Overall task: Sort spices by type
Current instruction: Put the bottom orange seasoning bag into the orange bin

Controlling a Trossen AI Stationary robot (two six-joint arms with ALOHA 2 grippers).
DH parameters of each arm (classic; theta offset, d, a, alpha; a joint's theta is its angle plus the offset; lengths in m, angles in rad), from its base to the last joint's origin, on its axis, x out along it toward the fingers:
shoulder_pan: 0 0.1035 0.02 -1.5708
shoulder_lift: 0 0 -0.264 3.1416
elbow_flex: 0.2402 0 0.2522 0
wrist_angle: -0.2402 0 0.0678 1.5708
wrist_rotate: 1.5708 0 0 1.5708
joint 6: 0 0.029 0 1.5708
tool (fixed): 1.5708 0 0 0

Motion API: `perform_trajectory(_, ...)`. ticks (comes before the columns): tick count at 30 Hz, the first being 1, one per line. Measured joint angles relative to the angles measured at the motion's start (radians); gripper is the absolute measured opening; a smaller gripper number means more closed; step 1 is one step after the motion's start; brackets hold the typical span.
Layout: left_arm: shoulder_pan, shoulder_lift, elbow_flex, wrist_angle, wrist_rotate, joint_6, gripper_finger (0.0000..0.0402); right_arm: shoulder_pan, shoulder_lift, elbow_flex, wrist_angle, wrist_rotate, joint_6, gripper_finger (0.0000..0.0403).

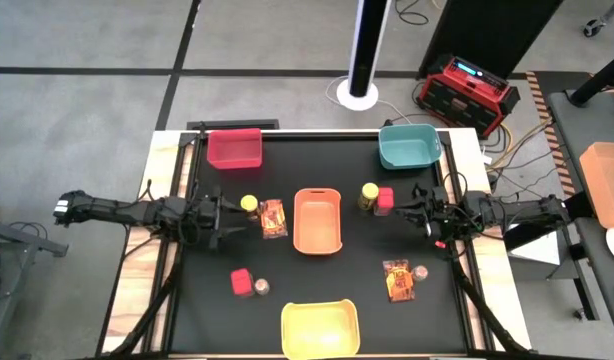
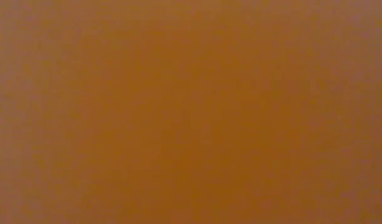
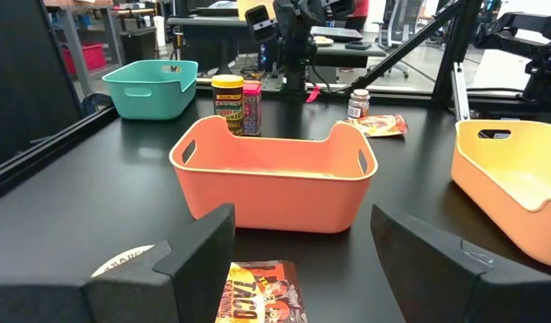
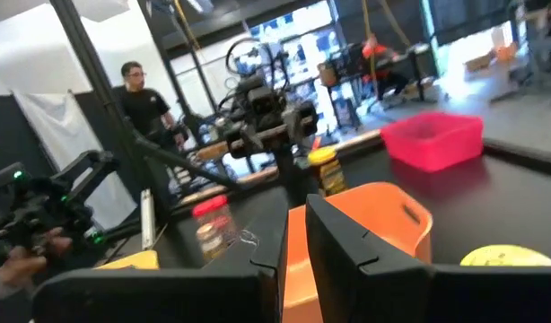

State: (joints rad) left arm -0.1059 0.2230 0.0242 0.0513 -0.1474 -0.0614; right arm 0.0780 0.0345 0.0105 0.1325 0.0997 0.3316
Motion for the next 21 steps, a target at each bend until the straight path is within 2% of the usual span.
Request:
perform_trajectory(5,0.000,0.000,0.000,0.026,-0.017,0.045,0.0246,0.000,0.000,0.000,0.056,0.023,-0.022,0.0034)
perform_trajectory(9,0.001,0.000,0.000,0.122,-0.026,0.044,0.0246,0.000,0.000,0.001,0.067,0.035,-0.037,0.0034)
perform_trajectory(13,0.001,0.000,0.000,0.258,-0.026,0.018,0.0246,0.000,0.015,0.028,0.053,0.092,-0.049,0.0034)
perform_trajectory(21,0.001,0.000,0.000,0.377,-0.026,-0.025,0.0246,0.000,0.145,0.155,-0.011,0.151,-0.059,0.0034)
